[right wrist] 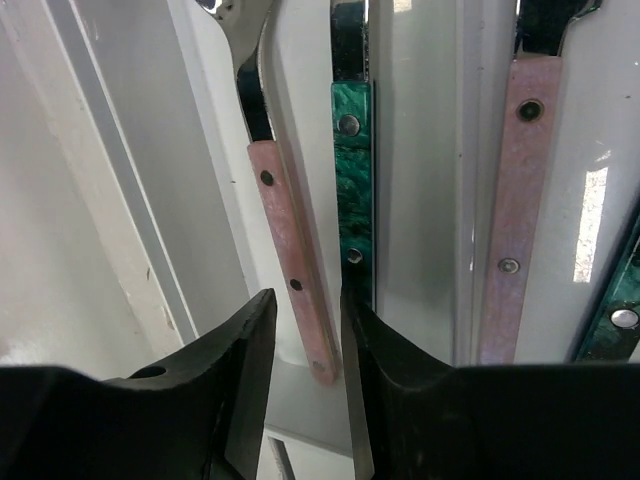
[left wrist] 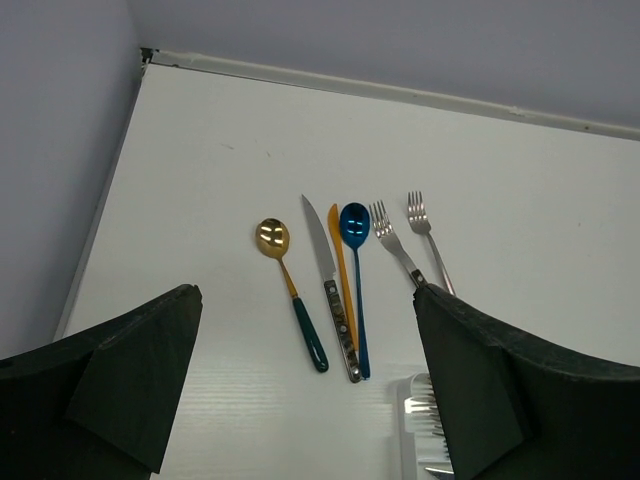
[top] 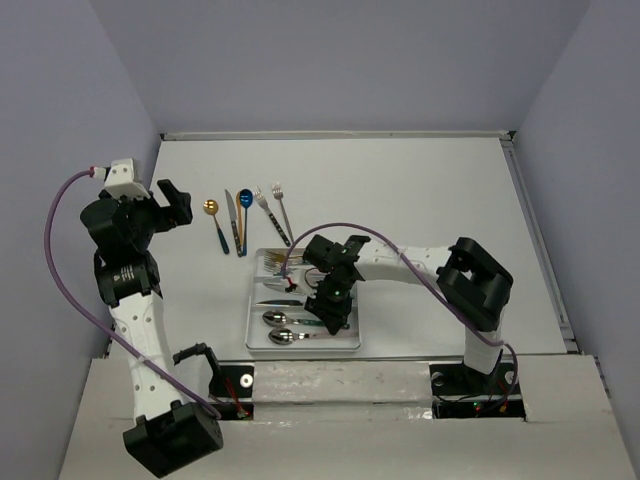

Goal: Sort the eating utensils into containers

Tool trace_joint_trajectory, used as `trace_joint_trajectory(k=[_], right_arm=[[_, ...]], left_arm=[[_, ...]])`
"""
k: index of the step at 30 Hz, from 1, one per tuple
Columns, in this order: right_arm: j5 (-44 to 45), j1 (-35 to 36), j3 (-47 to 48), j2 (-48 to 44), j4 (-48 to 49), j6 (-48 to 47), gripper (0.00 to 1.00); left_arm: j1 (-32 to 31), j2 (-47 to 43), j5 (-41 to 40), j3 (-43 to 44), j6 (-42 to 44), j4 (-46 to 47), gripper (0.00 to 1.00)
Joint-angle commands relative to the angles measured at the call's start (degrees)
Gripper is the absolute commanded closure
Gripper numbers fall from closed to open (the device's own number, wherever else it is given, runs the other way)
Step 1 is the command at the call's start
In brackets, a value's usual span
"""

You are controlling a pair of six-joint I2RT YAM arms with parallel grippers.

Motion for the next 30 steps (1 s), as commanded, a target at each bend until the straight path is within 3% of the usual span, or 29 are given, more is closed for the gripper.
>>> trace_joint_trajectory(k=[1,9,13,18,30], right_arm=[[3.84,0.27,2.88,-1.43,1.46,0.68,0.61],[9.29,0.27,6.58,-4.68,2.51,2.79,0.6],[11.57,0.27,6.75,-6.88,4.01,3.58,0.6],[14.65,0.27,6.32,-8.9,4.71,3.76,0.6],[22.03,0.27,2.72,-14.44,10.16,5.07,0.6]], left_arm=[[0.14,1.71,1.43,-0.92,1.66,2.43,0.01],[-1.27,10.85,-4.28,-2.77,11.66,2.43,0.01],[-5.22,15.85,-9.97,-4.08,15.98,3.13,0.08],[-13.56,20.34,-16.31,-5.06,16.7,6.38,0.09],[-19.02,35.46,-21.77,-0.75,16.17,7.96,0.18]])
